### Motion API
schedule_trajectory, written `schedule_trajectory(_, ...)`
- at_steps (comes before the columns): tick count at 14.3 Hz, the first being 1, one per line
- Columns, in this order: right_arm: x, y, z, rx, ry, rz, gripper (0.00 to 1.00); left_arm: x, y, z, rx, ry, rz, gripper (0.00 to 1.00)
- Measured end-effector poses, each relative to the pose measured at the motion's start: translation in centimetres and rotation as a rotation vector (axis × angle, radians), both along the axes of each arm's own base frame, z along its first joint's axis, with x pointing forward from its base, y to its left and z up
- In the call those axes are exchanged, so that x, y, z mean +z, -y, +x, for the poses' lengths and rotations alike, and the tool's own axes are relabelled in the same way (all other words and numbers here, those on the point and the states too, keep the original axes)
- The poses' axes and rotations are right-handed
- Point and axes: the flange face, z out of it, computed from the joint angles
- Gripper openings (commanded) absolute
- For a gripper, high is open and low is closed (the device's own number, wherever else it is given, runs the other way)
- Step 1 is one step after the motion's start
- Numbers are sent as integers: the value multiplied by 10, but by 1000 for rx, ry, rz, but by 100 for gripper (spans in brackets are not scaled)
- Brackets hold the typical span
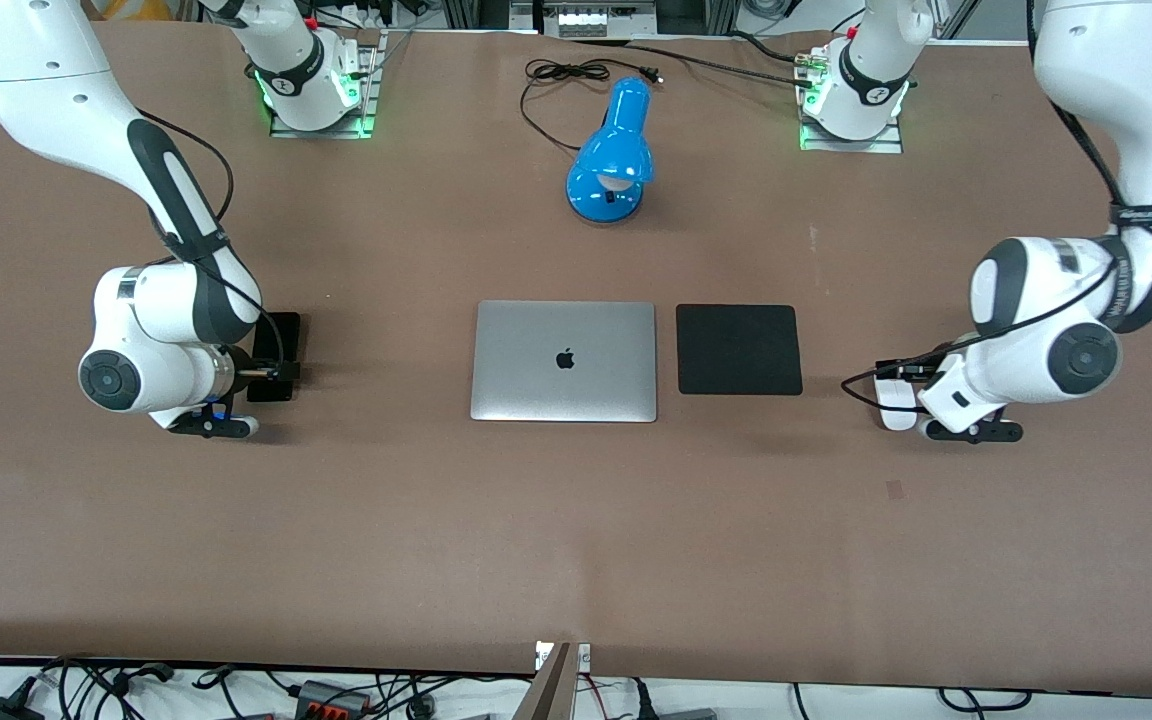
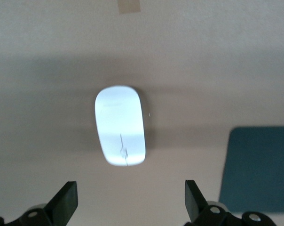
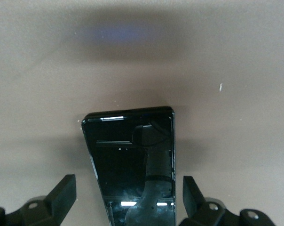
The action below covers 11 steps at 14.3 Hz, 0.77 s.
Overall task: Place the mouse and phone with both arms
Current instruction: 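Grasp the phone with the right gripper while the left gripper grasps the mouse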
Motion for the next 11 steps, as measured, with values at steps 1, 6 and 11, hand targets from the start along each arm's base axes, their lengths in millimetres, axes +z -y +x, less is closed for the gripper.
schedule_trajectory(1, 0, 0, -1, 0, -1, 0, 100, -9, 0, -3, 17, 29, 3, 100)
schedule_trajectory(6, -4, 2, -4, -3, -7, 0, 100, -47, 0, -12, 73, 156, 6, 100)
schedule_trajectory(11, -11, 4, -9, -6, -1, 1, 100, -60, -2, -13, 77, 174, 5, 100)
